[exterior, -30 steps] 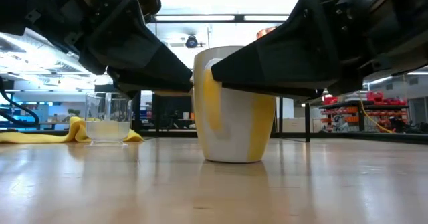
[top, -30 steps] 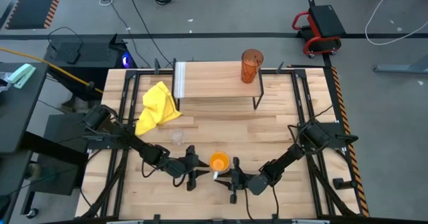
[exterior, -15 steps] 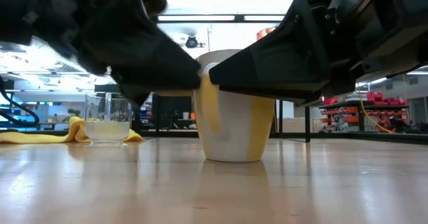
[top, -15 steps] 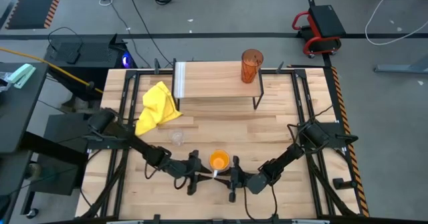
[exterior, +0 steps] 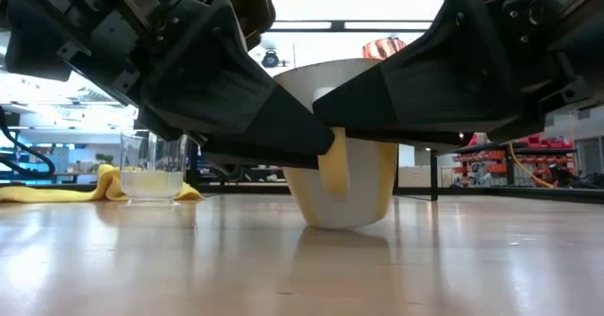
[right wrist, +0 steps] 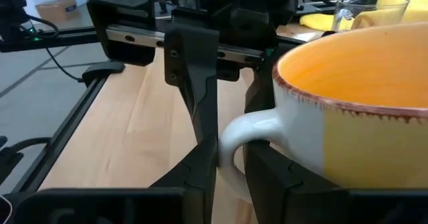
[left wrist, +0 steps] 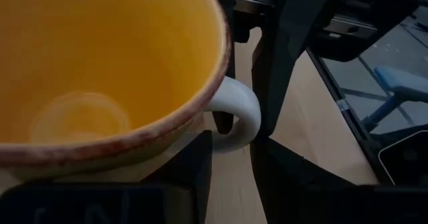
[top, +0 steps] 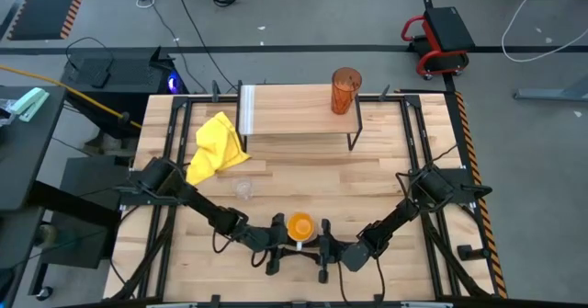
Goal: Stack small to large cups/mugs on shelf
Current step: Put the yellow mug on the shelf
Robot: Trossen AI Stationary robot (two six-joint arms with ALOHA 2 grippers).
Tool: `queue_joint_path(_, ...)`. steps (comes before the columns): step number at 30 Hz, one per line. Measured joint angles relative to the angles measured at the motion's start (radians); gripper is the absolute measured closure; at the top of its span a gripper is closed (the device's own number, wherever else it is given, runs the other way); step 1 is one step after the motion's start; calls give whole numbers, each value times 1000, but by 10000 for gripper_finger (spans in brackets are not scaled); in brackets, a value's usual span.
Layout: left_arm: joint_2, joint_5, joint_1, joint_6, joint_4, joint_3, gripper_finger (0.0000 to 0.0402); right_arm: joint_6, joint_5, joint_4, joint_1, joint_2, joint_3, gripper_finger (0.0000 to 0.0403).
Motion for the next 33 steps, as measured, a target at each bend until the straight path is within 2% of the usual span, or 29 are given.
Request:
queue_joint_path(10, 0, -3, -6, 59, 13, 1, 291, 0, 6, 6, -1, 0, 0, 328)
queue_joint_path(22, 1, -69, -24, 94, 22, 1, 296, -18, 16, 4, -2, 0, 0, 380)
queue_joint_path(33, 1, -123, -48, 129, 38, 1, 302, -47, 15, -8, -3, -15, 2, 380)
